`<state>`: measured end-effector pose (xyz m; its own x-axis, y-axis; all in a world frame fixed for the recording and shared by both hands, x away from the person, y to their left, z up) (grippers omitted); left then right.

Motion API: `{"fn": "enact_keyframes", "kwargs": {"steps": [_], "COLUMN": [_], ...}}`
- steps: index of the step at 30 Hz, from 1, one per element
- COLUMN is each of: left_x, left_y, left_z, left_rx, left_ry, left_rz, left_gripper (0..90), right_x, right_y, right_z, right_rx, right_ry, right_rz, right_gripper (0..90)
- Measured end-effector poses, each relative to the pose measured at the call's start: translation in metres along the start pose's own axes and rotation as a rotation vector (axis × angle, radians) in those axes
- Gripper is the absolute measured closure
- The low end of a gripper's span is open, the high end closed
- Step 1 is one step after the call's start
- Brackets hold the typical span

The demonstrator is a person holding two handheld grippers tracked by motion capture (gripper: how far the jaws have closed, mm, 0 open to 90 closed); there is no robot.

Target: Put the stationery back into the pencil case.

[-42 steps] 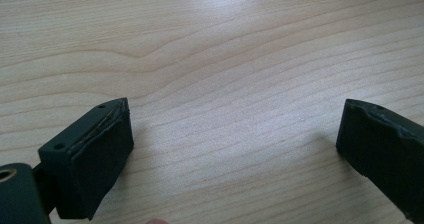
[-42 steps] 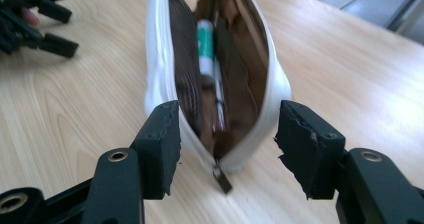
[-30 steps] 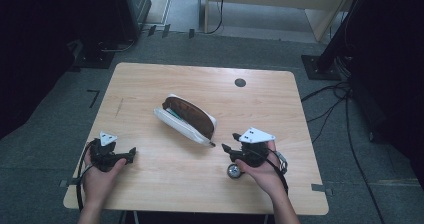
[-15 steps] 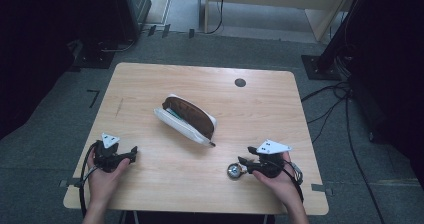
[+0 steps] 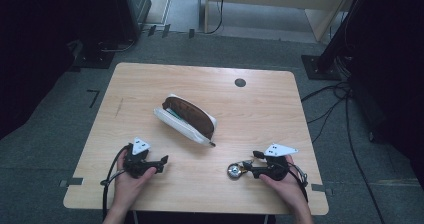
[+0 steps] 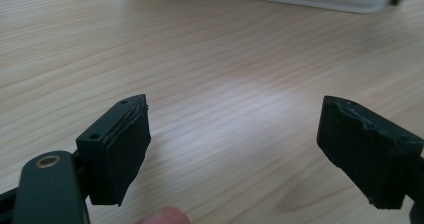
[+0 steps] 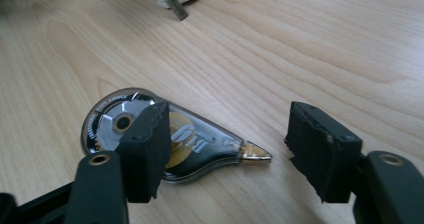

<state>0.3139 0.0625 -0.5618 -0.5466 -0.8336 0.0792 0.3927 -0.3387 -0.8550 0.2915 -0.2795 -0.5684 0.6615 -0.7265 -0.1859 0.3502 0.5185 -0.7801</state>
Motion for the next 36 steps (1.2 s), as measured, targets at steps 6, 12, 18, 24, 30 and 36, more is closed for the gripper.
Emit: {"fn": "enact_keyframes", "kwargs": {"steps": [6, 12, 18, 24, 30, 36], "left_x": [0.036, 0.073, 0.093, 0.104, 0.108, 0.115], "left_y": [0.009, 0.020, 0.026, 0.028, 0.030, 0.029], "left_z": [0.010, 0.016, 0.022, 0.023, 0.021, 0.020], "left_rx": [-0.005, -0.002, 0.003, 0.000, -0.012, 0.001], "left_ry": [0.095, 0.164, 0.203, 0.230, 0.282, 0.321], "left_rz": [-0.066, -0.144, -0.166, -0.178, -0.177, -0.214], "left_gripper": [14.5, 14.7, 14.9, 14.9, 15.2, 15.2], "right_x": [-0.009, -0.018, -0.020, -0.029, -0.041, -0.063], "right_y": [-0.001, 0.000, -0.002, 0.000, 0.010, 0.026], "right_z": [-0.002, -0.005, -0.014, -0.015, -0.005, 0.009], "right_rx": [0.002, -0.011, -0.036, -0.057, -0.063, -0.082], "right_ry": [-0.021, -0.043, -0.066, -0.101, -0.130, -0.203], "right_rz": [0.032, 0.083, 0.087, 0.077, 0.082, 0.134], "right_gripper": [45.2, 43.2, 38.4, 51.2, 52.7, 52.8]}}
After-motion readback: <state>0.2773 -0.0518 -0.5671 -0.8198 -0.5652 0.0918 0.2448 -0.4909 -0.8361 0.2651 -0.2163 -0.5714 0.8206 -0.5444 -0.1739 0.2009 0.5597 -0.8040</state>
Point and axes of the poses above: each handheld gripper's, and its own axes: y roughly forward along the jaws, z roughly out of its top, x roughly to its right, the point moved 8 cm from there along y, roughly forward along the jaws, and after that the axes turned 15 degrees about -x, right-handed, at the moved point
